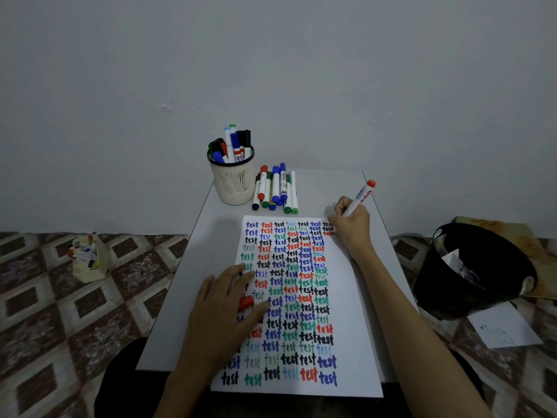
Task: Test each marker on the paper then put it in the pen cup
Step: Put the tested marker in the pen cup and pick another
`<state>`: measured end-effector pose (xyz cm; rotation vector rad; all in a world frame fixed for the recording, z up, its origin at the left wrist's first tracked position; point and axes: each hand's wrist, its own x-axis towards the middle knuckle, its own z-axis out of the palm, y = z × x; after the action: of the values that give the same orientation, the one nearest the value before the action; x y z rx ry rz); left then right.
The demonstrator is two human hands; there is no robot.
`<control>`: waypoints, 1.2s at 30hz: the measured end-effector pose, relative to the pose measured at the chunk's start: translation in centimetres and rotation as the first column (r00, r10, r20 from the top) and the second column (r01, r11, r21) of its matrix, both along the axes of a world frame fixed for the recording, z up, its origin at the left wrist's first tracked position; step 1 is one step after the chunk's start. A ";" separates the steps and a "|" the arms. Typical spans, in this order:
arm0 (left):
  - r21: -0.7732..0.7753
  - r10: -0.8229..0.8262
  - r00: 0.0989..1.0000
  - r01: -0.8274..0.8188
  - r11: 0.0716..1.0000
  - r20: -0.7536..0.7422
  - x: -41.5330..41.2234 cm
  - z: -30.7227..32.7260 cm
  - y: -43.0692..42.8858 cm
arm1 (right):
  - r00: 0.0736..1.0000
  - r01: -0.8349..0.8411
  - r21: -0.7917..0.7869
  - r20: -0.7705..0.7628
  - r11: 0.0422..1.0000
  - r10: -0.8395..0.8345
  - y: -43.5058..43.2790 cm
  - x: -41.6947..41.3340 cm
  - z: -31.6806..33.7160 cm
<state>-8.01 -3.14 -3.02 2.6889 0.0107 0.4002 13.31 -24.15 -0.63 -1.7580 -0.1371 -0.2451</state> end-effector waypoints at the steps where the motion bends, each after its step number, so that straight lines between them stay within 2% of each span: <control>1: 0.000 0.002 1.000 -0.002 1.000 0.000 0.0 0.0 0.0 | 1.000 0.001 -0.002 0.001 1.000 -0.001 0.0 0.0 0.0; 4: -0.004 0.005 1.000 -0.005 1.000 0.002 -0.1 0.1 0.0 | 1.000 -0.004 0.039 -0.001 0.999 0.004 -0.2 0.1 0.0; 8: -0.010 0.002 1.000 -0.002 1.000 0.006 -0.1 0.1 0.0 | 1.000 -0.013 -0.020 0.006 1.000 0.013 -0.1 0.1 -0.2; 13: -0.019 0.002 1.000 -0.002 1.000 0.000 -0.1 0.1 0.0 | 0.998 -0.054 -0.018 -0.041 0.998 0.053 -0.1 0.2 0.0; 15: -0.020 0.003 1.000 -0.003 1.000 0.003 -0.1 0.1 0.0 | 0.999 -0.043 0.064 -0.021 0.997 0.045 -0.3 0.1 0.1; 17: -0.028 -0.003 1.000 0.003 1.000 -0.002 -0.1 0.1 0.0 | 1.000 0.009 0.220 0.007 0.976 -0.011 -0.7 0.0 0.2; 19: -0.107 -0.015 1.000 0.015 0.994 0.001 -0.1 0.3 0.0 | 0.998 0.057 0.352 0.010 0.934 -0.065 -1.0 -0.2 0.5; 21: -0.220 -0.016 1.000 0.020 0.975 0.021 -0.2 0.6 0.3 | 0.998 0.055 0.372 0.002 0.926 -0.060 -1.0 -0.7 0.8; 23: -0.269 -0.002 0.999 0.012 0.963 0.039 -0.5 0.9 0.9 | 1.000 0.026 0.345 -0.020 0.938 -0.020 -1.0 -1.4 0.9; 25: -0.212 0.003 0.998 0.010 0.977 0.061 -0.7 1.1 1.6 | 0.996 -0.051 0.359 -0.050 0.932 0.074 -1.1 -2.6 1.2; 29: -0.117 0.011 0.996 0.000 0.993 0.093 -0.9 1.1 2.8 | 0.948 -0.210 0.500 -0.104 0.840 0.299 -0.8 -6.6 3.0; 33: -0.223 0.053 0.992 -0.027 0.974 0.112 -1.0 0.9 2.6 | 0.873 -0.370 0.476 -0.116 0.798 0.474 -0.5 -11.3 4.4; 36: -0.415 0.071 0.989 -0.010 0.910 0.130 -1.3 1.8 1.7 | 0.844 -0.421 0.454 -0.122 0.785 0.523 -0.2 -14.1 4.1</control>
<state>-9.31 -1.46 -1.23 2.2391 0.0992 0.5365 -0.76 -24.39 3.50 -1.2623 -0.3245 0.3000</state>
